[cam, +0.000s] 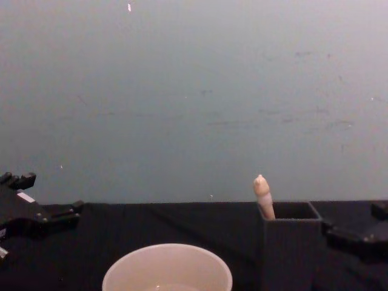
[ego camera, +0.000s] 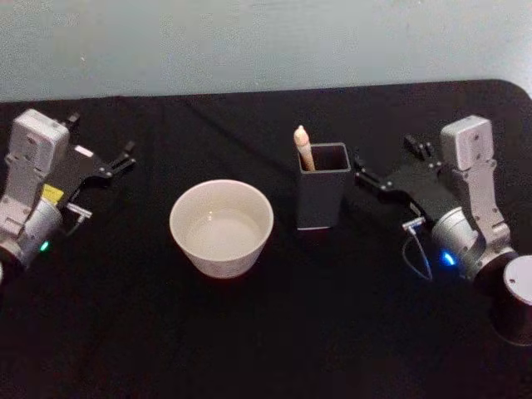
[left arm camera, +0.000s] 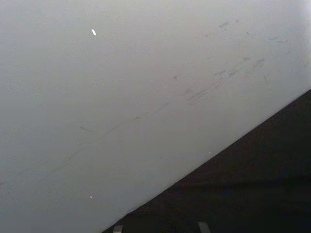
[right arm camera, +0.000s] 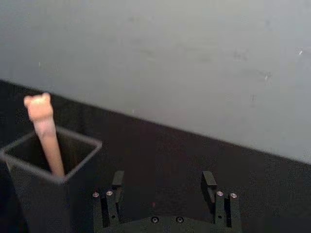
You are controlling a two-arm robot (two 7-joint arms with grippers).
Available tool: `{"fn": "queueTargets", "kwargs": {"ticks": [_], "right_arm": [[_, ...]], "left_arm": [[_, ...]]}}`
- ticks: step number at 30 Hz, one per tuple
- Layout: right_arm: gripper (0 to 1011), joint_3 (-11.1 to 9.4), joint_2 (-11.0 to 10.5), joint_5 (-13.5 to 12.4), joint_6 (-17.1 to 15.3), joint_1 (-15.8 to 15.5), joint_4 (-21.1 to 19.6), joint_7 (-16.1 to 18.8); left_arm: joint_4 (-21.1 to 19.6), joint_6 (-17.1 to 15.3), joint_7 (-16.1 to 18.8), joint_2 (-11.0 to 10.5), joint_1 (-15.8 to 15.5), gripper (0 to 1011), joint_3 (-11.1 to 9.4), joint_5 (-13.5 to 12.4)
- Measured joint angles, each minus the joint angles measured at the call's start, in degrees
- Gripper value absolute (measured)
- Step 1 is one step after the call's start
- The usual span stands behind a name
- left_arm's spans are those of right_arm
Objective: Pick up the stirring spoon with one hand, stir inside the cup, then place it back in its original position.
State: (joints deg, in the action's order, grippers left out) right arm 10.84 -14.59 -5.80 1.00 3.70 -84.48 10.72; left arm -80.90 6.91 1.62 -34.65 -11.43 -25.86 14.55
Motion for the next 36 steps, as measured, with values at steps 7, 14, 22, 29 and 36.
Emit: {"fn": "queueTargets", "kwargs": {"ticks": [7, 14, 22, 29, 36], "right_arm": [[1000, 0.2, 0.0, 0.9, -0.8, -0.2, 0.4, -0.1], [1000, 0.1, 0.0, 0.7, -0.6, -0.1, 0.3, 0.0], [1000, 0.1, 0.0, 0.5, -0.4, 0.0, 0.2, 0.0], [1000, 0.1, 0.0, 0.4, -0.3, 0.0, 0.2, 0.0], [1000, 0.1, 0.0, 0.4, -0.3, 0.0, 0.1, 0.0]], "left_arm": [[0.0, 0.0, 0.0, 0.0, 0.0, 1001, 0.0, 0.0], [0.0, 0.0, 0.0, 0.0, 0.0, 1001, 0.0, 0.0], [0.0, 0.0, 0.0, 0.0, 0.0, 1001, 0.0, 0.0], [0.0, 0.0, 0.0, 0.0, 0.0, 1001, 0.0, 0.0], [0.0, 0.0, 0.0, 0.0, 0.0, 1001, 0.0, 0.0]]}}
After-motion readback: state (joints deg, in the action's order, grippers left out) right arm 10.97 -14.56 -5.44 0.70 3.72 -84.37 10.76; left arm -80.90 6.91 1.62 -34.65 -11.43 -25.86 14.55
